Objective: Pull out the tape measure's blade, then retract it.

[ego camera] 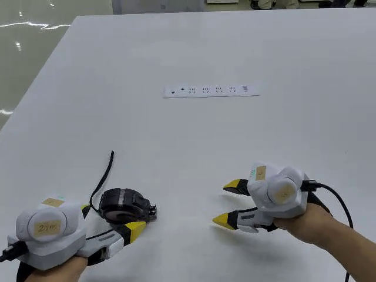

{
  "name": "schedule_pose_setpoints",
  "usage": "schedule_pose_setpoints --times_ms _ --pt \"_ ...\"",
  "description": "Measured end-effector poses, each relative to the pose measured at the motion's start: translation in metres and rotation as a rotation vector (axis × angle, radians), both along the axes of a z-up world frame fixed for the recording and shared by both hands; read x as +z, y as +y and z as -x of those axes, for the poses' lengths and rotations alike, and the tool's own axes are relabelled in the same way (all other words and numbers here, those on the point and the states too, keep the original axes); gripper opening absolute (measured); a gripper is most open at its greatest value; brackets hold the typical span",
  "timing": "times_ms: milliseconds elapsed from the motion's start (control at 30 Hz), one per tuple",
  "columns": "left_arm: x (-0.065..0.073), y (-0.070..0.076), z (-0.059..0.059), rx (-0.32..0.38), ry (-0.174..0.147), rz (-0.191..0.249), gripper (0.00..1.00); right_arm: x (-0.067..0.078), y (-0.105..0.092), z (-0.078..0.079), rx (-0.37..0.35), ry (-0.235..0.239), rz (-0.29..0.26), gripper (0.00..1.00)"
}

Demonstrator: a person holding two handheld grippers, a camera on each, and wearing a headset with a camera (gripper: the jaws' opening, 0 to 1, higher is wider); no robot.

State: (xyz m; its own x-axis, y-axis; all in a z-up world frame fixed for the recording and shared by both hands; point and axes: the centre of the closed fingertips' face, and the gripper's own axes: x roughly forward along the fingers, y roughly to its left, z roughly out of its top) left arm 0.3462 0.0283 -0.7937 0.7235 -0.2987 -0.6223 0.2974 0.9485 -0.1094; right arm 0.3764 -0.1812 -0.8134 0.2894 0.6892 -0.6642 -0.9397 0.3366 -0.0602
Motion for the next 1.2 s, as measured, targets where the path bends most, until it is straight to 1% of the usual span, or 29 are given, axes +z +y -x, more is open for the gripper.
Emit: schedule_pose_setpoints --times_ms 67,167,300,433,500,567,700,767,833,900,967,1033,1100,1200 --pt "-0.001 0.003 0.001 -0.018 0.001 -0.012 0.74 0.001 -0.006 0.001 -0.016 0.001 -0.002 0.43" --pt "-0.005 0.008 0.003 -0.043 0.014 -0.037 0.74 0.003 -0.014 0.002 -0.041 -0.001 -0.008 0.44" --pt "-0.003 0.012 0.005 -0.076 0.008 -0.042 0.74 0.004 -0.025 0.005 -0.063 -0.004 -0.010 0.45" --pt "-0.001 0.012 0.007 -0.121 -0.006 -0.028 0.74 0.005 -0.035 0.010 -0.079 -0.009 -0.012 0.46" --pt "0.001 0.009 0.009 -0.159 -0.020 -0.023 0.74 0.006 -0.040 0.014 -0.088 -0.008 -0.018 0.47" --pt "0.002 0.007 0.011 -0.192 -0.025 -0.019 0.74 0.006 -0.047 0.017 -0.097 -0.005 -0.020 0.48" --pt "0.004 0.008 0.014 -0.214 -0.035 -0.009 0.74 0.005 -0.059 0.022 -0.118 -0.001 -0.018 0.48" --pt "0.005 0.010 0.014 -0.218 -0.044 -0.012 0.76 0.004 -0.064 0.024 -0.123 0.000 -0.017 0.49" --pt "0.004 0.013 0.015 -0.220 -0.042 -0.020 0.76 0.003 -0.070 0.027 -0.134 0.004 -0.018 0.49" --pt "0.004 0.016 0.016 -0.224 -0.046 -0.009 0.76 0.003 -0.074 0.031 -0.145 0.008 -0.024 0.50" --pt "0.006 0.015 0.017 -0.230 -0.054 0.003 0.77 0.004 -0.077 0.033 -0.152 0.007 -0.033 0.51" --pt "0.007 0.012 0.021 -0.249 -0.060 0.010 0.77 0.005 -0.080 0.037 -0.157 0.006 -0.043 0.52" --pt "0.008 0.010 0.024 -0.265 -0.062 0.011 0.78 0.007 -0.081 0.039 -0.159 0.000 -0.050 0.53" --pt "0.010 0.007 0.030 -0.290 -0.071 0.021 0.79 0.012 -0.084 0.044 -0.173 -0.004 -0.077 0.56"
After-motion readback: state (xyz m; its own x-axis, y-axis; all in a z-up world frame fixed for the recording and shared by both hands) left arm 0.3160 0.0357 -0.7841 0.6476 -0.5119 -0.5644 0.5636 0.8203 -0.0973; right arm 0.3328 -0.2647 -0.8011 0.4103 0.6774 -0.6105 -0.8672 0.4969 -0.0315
